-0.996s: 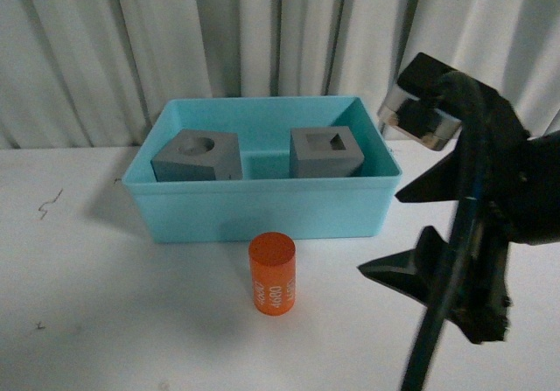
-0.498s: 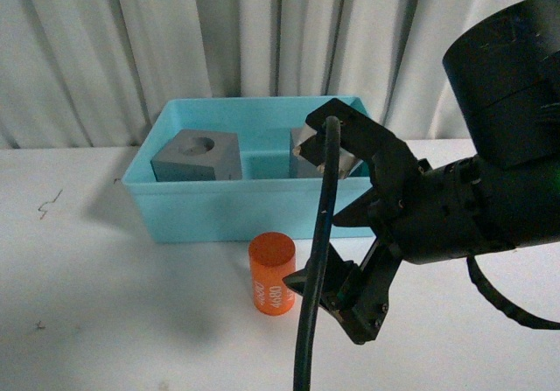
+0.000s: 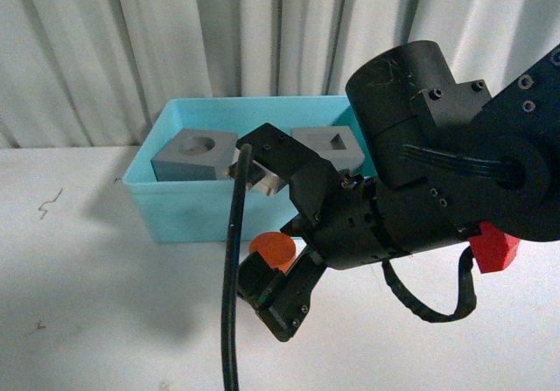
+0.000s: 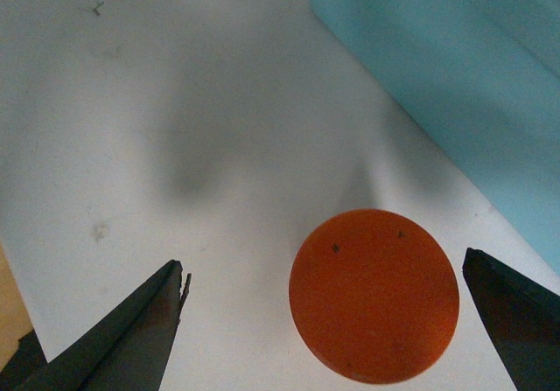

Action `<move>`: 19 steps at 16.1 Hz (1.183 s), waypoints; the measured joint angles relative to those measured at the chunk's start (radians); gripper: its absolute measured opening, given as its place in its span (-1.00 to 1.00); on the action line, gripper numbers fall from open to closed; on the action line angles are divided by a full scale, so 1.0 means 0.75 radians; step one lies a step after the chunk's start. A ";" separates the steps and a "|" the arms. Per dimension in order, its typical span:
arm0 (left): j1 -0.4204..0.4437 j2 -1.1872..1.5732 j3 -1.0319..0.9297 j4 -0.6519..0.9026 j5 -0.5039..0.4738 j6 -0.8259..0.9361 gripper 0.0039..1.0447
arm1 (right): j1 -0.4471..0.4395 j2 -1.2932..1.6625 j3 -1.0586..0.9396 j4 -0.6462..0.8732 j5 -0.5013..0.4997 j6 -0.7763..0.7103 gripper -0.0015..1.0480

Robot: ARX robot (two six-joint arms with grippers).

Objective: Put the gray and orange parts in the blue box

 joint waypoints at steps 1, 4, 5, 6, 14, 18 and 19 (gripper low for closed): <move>0.000 0.000 0.000 0.001 0.000 0.001 0.88 | 0.006 0.008 0.016 -0.003 0.009 0.003 0.87; 0.000 0.000 0.000 0.001 -0.001 0.000 0.88 | 0.021 0.017 0.033 -0.025 0.030 0.007 0.87; 0.000 0.000 0.000 0.000 0.000 0.000 0.88 | 0.024 0.018 0.033 -0.037 0.036 0.007 0.86; 0.000 0.000 0.000 0.001 0.000 0.000 0.88 | 0.024 0.018 0.033 -0.045 0.044 0.006 0.80; 0.000 0.000 0.000 0.000 0.000 0.001 0.88 | 0.012 -0.029 -0.045 -0.040 0.112 -0.003 -0.12; 0.000 0.000 0.000 0.001 0.000 0.000 0.88 | -0.061 -0.368 -0.159 0.119 0.153 0.157 -0.12; 0.000 0.000 0.000 0.000 0.000 0.000 0.88 | -0.140 -0.555 -0.163 0.215 0.231 0.271 -0.12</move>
